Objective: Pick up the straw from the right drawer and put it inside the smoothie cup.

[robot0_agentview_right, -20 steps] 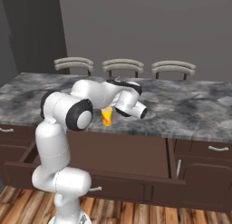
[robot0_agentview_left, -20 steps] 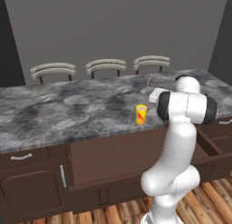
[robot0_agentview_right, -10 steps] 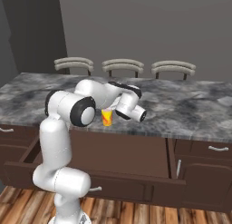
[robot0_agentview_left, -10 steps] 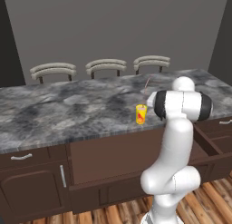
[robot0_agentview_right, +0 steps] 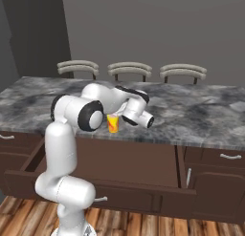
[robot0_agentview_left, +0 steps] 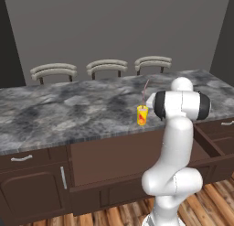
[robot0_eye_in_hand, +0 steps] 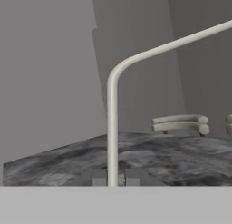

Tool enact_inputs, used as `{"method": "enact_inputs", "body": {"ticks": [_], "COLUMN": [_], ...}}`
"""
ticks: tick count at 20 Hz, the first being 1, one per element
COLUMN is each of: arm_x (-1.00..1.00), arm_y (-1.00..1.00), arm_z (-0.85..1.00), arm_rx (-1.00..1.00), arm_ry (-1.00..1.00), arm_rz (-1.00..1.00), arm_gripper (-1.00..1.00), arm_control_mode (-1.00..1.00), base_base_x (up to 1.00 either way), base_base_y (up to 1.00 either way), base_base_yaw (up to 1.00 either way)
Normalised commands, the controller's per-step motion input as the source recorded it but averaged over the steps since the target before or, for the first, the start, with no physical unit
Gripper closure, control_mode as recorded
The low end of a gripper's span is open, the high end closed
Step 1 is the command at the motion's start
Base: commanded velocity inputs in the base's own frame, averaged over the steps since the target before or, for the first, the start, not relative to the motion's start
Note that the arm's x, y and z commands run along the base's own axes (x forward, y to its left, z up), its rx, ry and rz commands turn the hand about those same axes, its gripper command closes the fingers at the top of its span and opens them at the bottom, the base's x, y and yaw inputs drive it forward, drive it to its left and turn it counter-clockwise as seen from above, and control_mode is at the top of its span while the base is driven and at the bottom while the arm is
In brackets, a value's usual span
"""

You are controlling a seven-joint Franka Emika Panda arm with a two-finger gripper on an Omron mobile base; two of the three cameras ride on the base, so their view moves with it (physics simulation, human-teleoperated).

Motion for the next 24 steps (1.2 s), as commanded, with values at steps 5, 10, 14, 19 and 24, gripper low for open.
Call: {"method": "enact_inputs", "body": {"ticks": [5, 10, 14, 19, 24], "arm_x": [0.0, 0.0, 0.0, 0.0, 0.0], "arm_y": [0.0, 0.0, 0.0, 0.0, 0.0], "arm_z": [-0.13, -0.15, -0.17, -0.15, -0.09], "arm_rx": [0.0, 0.0, -0.01, -0.01, -0.01], "arm_ry": [-0.02, -0.03, -0.04, -0.07, -0.09], "arm_rz": [0.0, 0.0, 0.0, 0.0, 0.0], "arm_gripper": [1.0, 1.0, 1.0, 1.0, 1.0], "arm_control_mode": [-1.0, -1.0, -1.0, -1.0, -1.0], "base_base_x": [0.0, 0.0, 0.0, 0.0, 0.0], "base_base_y": [0.0, 0.0, 0.0, 0.0, 0.0], "base_base_yaw": [0.0, 0.0, 0.0, 0.0, 0.0]}}
